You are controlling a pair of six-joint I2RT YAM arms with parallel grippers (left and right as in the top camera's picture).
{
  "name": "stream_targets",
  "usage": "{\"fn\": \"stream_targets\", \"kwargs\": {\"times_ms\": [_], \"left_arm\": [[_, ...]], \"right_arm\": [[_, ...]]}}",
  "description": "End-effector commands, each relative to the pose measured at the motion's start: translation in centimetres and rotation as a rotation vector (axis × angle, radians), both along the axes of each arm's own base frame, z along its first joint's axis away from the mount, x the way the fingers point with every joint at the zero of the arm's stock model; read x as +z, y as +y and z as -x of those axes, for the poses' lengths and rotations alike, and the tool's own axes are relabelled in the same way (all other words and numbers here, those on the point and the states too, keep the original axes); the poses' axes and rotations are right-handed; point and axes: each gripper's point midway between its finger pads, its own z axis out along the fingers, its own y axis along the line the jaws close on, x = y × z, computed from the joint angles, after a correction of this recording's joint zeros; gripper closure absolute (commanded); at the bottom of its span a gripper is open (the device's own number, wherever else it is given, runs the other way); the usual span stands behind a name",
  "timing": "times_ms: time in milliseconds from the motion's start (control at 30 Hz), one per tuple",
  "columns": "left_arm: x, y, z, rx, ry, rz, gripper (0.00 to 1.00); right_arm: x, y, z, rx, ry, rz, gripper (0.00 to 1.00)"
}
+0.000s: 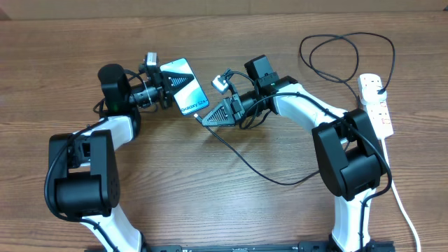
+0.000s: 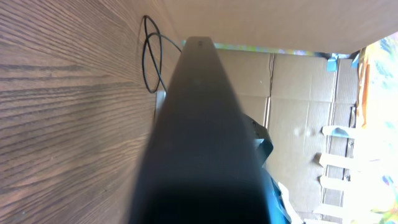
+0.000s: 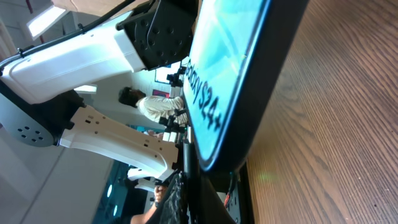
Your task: Plug charger to phone and switch on socket
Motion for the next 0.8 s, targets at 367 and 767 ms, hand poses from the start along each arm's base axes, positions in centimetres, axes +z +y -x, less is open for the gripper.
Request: {"fn": "stream_targets", "kwargs": {"times_ms": [367, 767], "left_arm": [[0.9, -0.4, -0.1, -0.031, -0.038, 0.001, 0.96], [0.7, 0.1, -1.1, 0.03, -0.038, -0.012, 0.96]], "right_arm": [[0.4, 0.5, -1.3, -0.024, -0.001, 0.029, 0.96], [0.4, -0.2, -2.1, -0.049, 0.008, 0.032, 0.96]]}}
